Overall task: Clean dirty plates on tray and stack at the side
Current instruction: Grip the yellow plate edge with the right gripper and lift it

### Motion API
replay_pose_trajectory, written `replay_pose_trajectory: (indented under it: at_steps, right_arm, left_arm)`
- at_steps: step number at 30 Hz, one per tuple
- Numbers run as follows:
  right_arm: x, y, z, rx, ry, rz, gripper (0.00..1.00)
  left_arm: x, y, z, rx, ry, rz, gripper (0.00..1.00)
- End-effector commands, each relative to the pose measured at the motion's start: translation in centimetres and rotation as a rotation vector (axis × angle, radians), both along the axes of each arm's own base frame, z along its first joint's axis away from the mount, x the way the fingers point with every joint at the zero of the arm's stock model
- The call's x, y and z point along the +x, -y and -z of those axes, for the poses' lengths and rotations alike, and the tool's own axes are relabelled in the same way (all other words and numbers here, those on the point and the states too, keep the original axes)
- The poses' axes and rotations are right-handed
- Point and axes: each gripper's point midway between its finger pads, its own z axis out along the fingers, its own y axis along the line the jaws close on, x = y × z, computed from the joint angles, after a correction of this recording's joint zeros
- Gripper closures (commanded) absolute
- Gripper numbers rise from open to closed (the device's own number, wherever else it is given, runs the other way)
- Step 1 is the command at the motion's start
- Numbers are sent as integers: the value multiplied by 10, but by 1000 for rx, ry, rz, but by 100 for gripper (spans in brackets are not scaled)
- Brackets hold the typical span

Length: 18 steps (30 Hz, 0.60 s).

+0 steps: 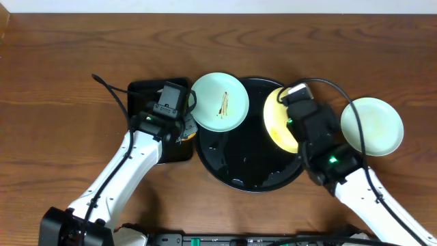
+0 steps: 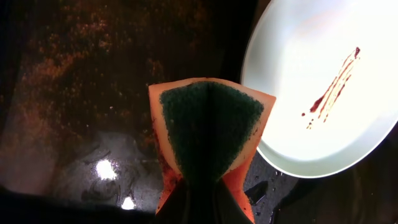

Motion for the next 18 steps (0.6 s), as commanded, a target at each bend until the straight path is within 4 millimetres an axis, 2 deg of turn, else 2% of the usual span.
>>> replay_pose_trajectory:
  at_steps: [1,5,10,18]
  right_arm:
    - [-3,5,-26,-106,103,61,99]
    - [-6,-13,-39,-167,153,13,99]
    - [-10,-33,-43,-220,158,-76,99]
    - [-11,-35,-45,-270,153,-101,99]
  left_arm:
    - [-1,-4,-1,18,7,10,91]
    - [-1,-4,-1,18,7,10,91]
    - [-1,-4,-1,18,7,10,92]
    - [-1,-4,-1,17,7,10,91]
